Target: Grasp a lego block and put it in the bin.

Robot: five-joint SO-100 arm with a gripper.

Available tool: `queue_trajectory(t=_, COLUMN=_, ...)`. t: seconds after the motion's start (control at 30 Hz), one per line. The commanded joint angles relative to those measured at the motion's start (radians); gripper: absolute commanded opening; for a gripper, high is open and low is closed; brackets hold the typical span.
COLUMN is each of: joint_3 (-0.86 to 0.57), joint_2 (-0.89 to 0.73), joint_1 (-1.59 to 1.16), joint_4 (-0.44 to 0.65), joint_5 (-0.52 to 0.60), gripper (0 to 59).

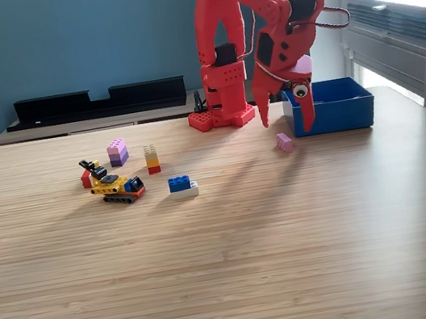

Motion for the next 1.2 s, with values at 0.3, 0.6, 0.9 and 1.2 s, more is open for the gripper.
queue_trajectory(t=0.3, joint_3=-0.014, joint_2=0.006, joint_1=-0.028, joint_4=-0.077, joint_5=-0.002, gripper=27.9)
queue_trajectory(t=0.6, joint_3=0.025, joint_2=0.006, joint_1=-0.055, joint_4=-0.083, joint_5=-0.002, gripper=28.8)
queue_trajectory(t=0.9, joint_3=0.052, joint_2=0.003, joint_1=-0.051, joint_4=-0.095, joint_5=0.0, gripper=29.1)
queue_trajectory(t=1.2, joint_3=0.135, joint_2=0.002, joint_1=-0.023, joint_4=-0.221, joint_5=-0.032, gripper=29.1)
